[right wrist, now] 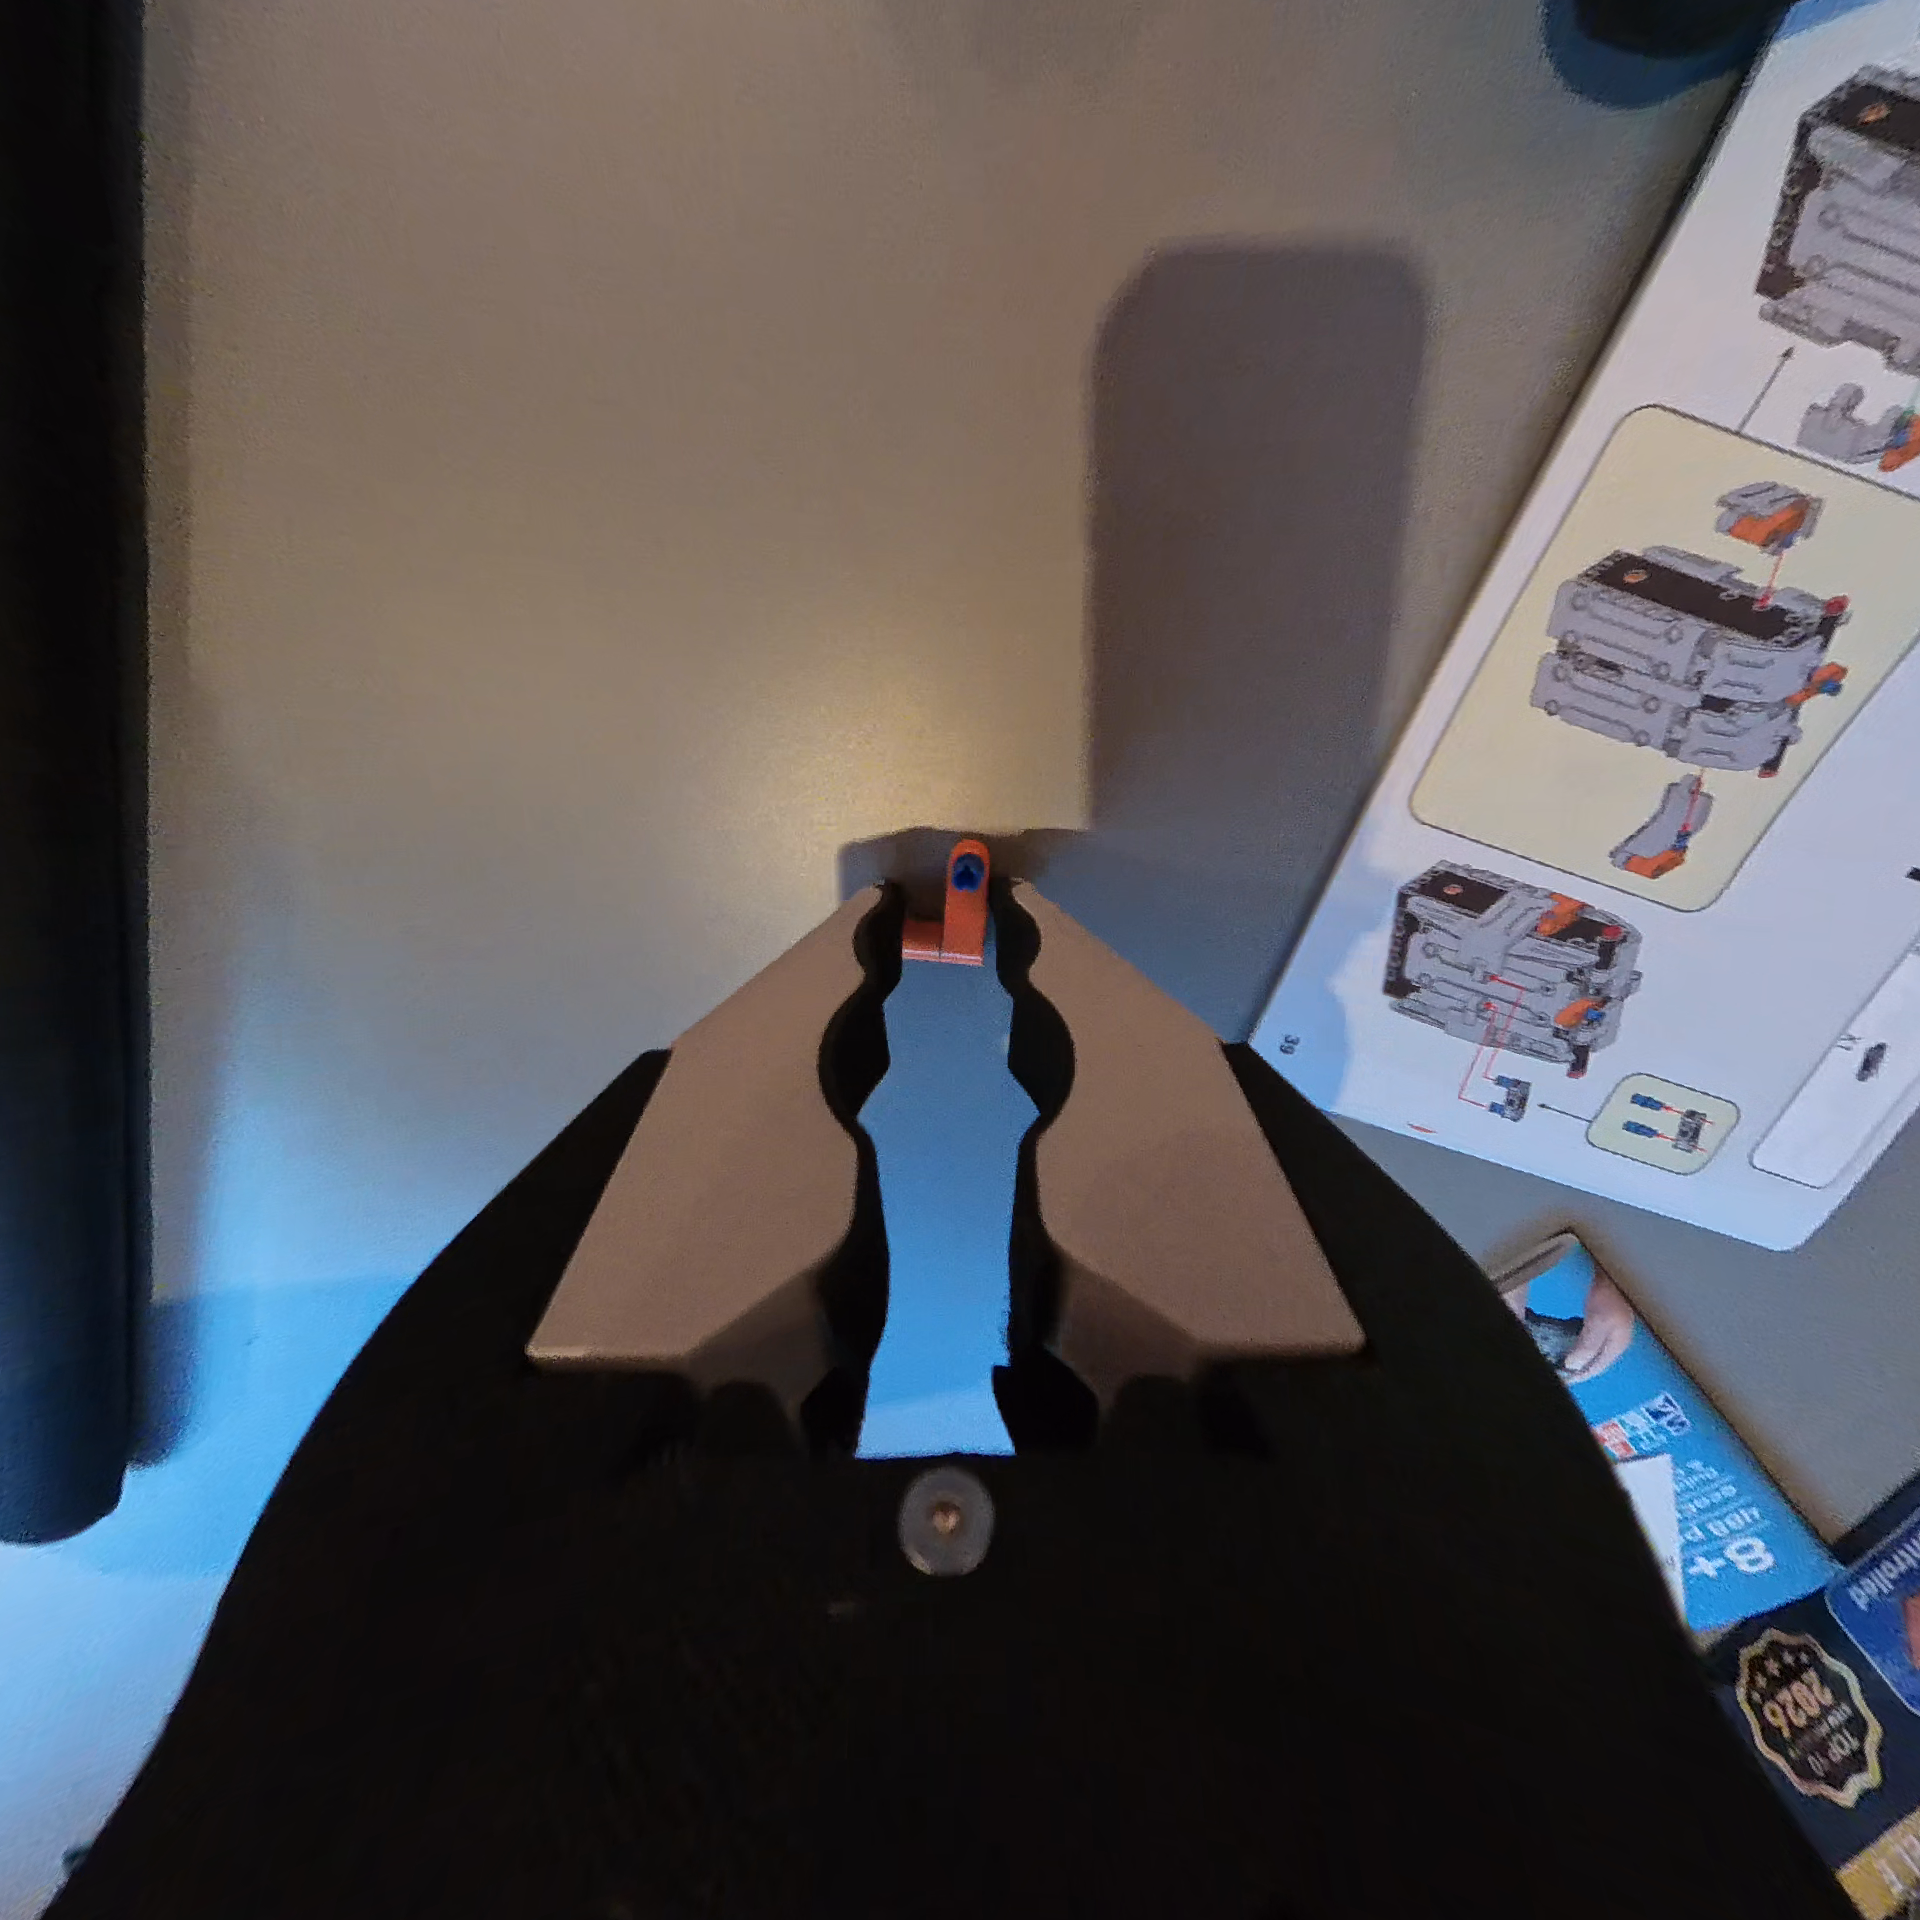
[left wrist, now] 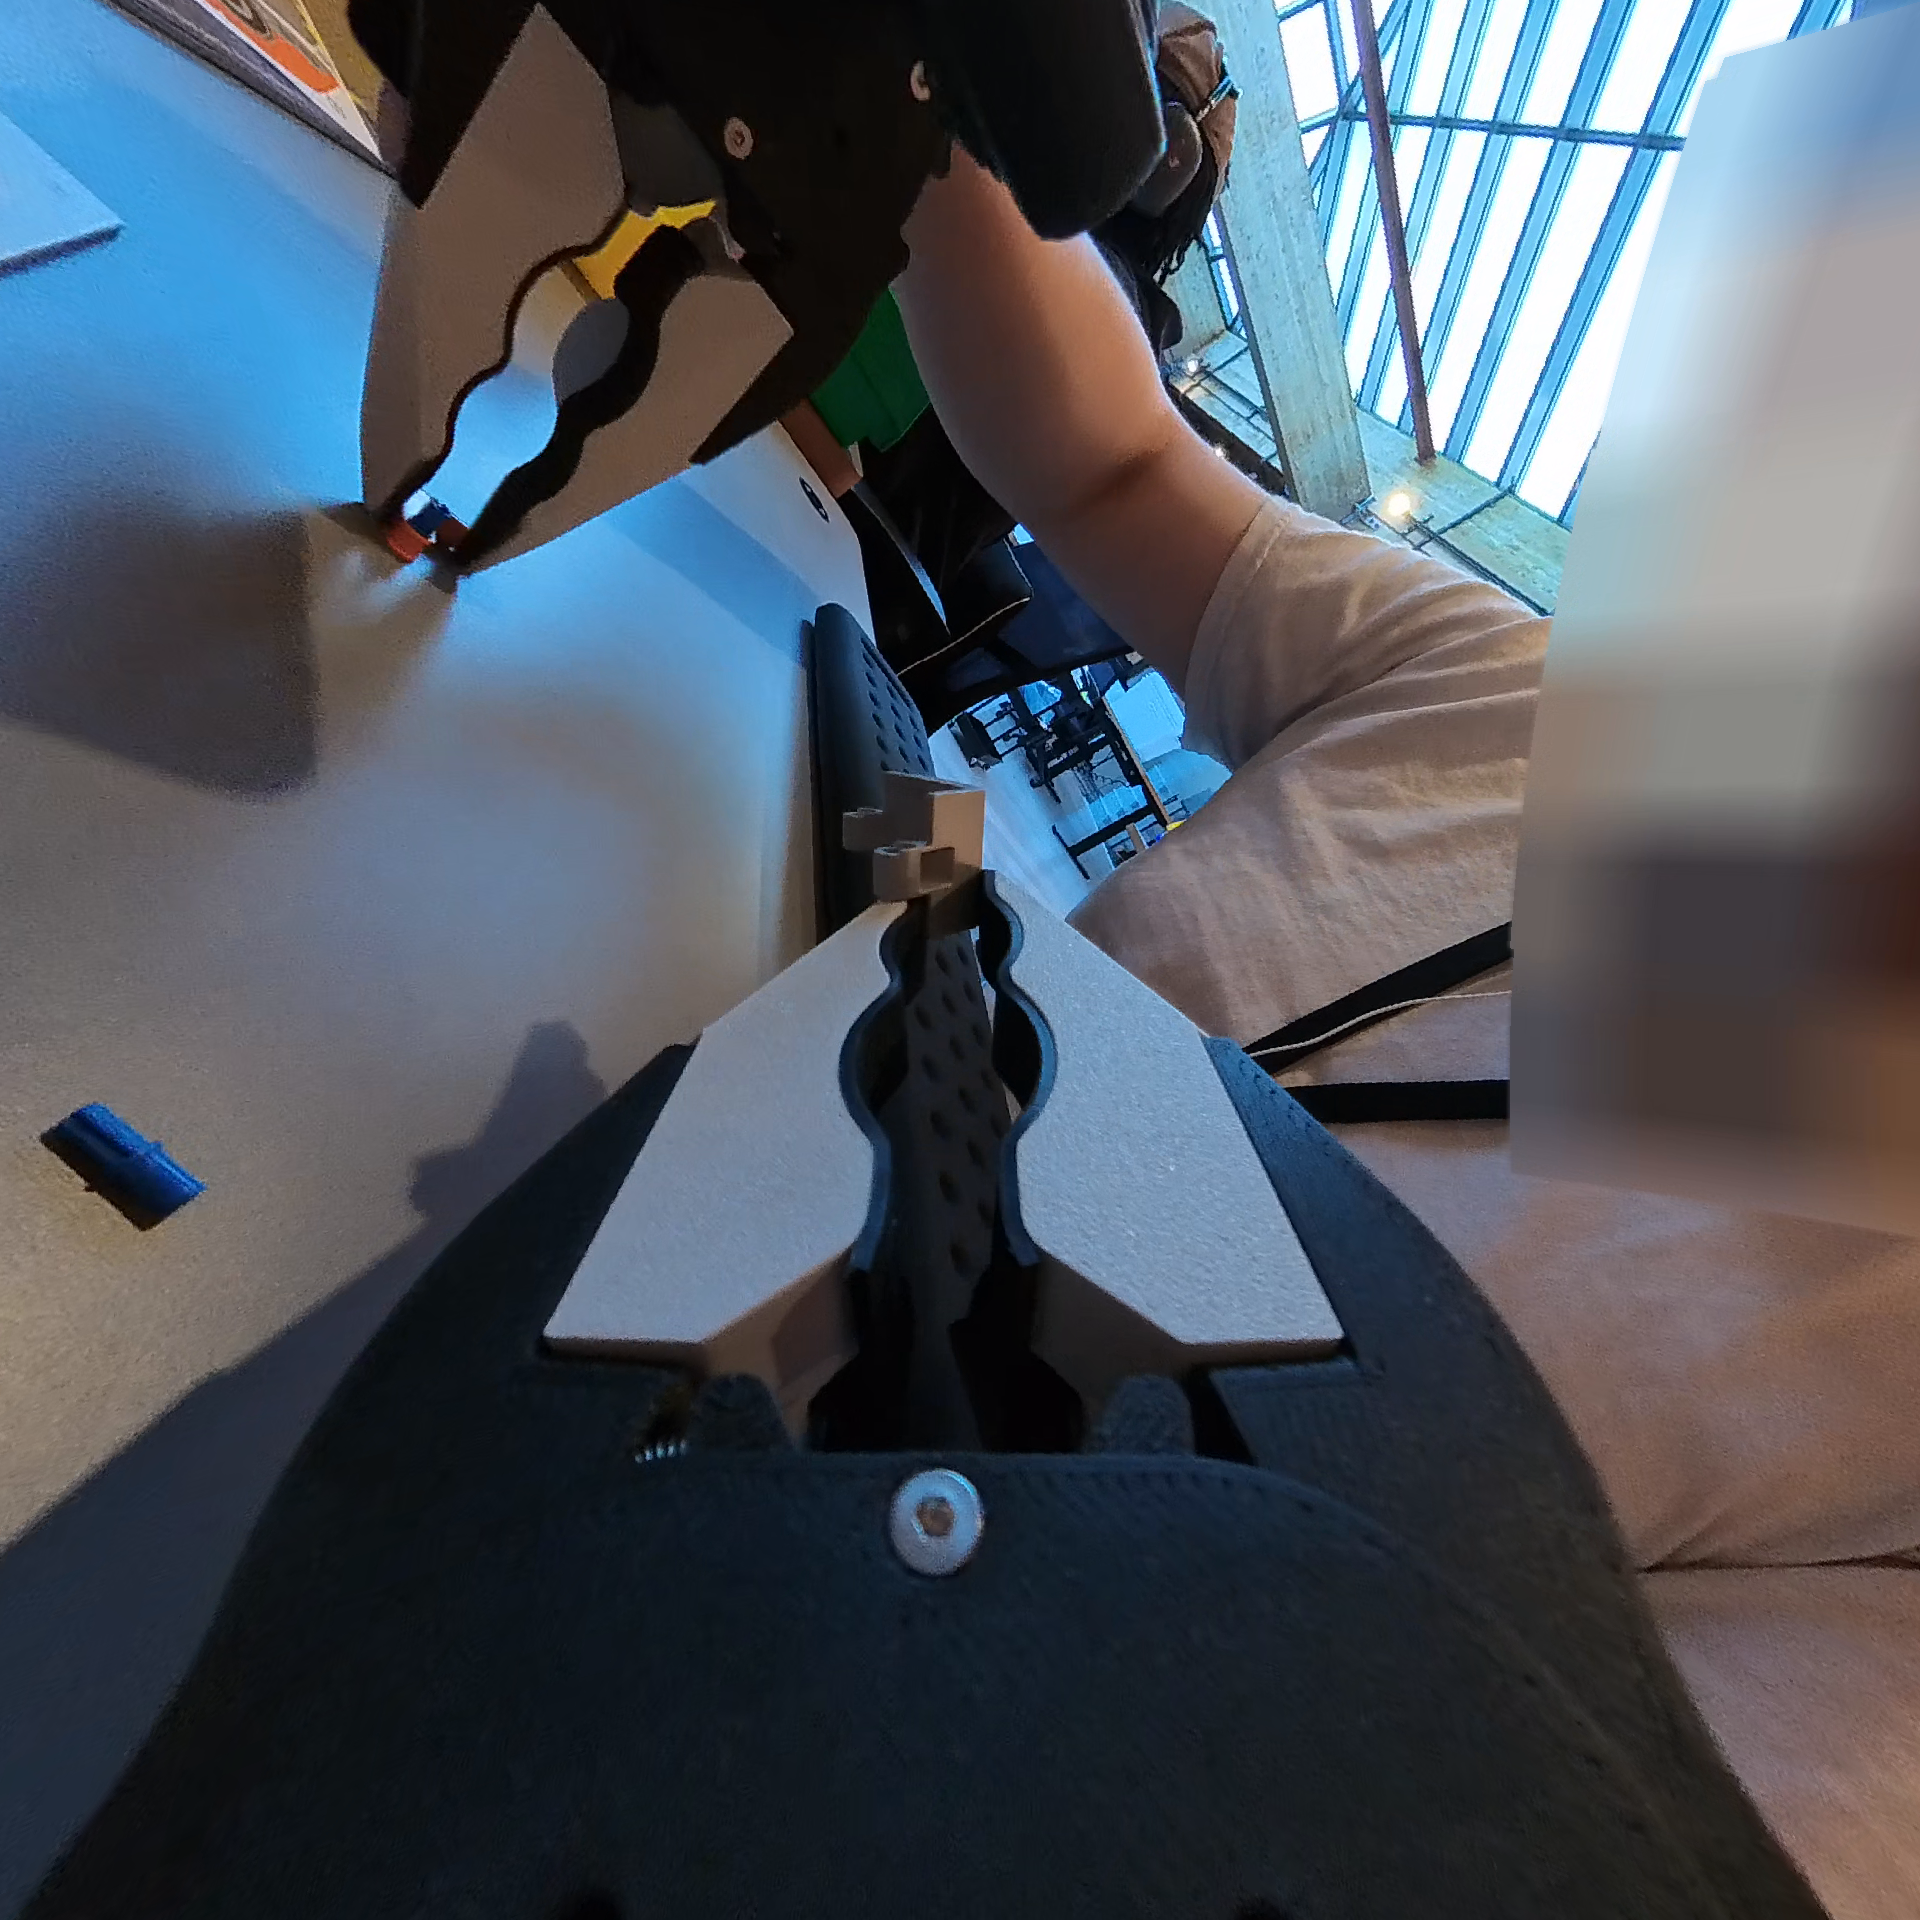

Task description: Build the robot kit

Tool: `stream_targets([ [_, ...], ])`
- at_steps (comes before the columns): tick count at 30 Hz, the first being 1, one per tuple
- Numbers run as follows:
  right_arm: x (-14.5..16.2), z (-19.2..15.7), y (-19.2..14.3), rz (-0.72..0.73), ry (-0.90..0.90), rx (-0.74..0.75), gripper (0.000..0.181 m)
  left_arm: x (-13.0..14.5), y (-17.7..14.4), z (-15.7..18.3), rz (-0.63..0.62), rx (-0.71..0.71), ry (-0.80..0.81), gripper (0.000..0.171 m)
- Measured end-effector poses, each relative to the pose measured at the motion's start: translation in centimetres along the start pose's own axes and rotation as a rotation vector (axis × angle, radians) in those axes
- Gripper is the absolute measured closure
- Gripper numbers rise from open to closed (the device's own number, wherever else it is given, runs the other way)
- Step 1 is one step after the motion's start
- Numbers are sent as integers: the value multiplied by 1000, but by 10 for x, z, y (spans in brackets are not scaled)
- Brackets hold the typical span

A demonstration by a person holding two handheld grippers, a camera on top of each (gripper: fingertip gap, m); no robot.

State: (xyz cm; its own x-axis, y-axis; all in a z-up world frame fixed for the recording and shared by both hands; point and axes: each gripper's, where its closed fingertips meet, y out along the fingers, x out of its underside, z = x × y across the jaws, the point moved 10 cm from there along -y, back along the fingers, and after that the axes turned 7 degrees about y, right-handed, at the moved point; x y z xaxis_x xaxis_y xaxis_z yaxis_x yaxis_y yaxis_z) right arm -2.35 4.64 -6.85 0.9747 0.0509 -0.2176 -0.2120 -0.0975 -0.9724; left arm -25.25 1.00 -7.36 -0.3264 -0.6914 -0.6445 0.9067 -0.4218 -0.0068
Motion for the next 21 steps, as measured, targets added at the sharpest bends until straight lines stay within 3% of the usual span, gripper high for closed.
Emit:
stream_targets([
  [8,10,-5,0,75,51,61,169,1,4,-1,-18,7,-5,164],
  [15,3,-6,0,-12,28,50,164,3,6,-2,-35,9,-14,164],
  [21,1,-8,1,-20,36,73,175,2,6,0,-36,10,-7,164],
])
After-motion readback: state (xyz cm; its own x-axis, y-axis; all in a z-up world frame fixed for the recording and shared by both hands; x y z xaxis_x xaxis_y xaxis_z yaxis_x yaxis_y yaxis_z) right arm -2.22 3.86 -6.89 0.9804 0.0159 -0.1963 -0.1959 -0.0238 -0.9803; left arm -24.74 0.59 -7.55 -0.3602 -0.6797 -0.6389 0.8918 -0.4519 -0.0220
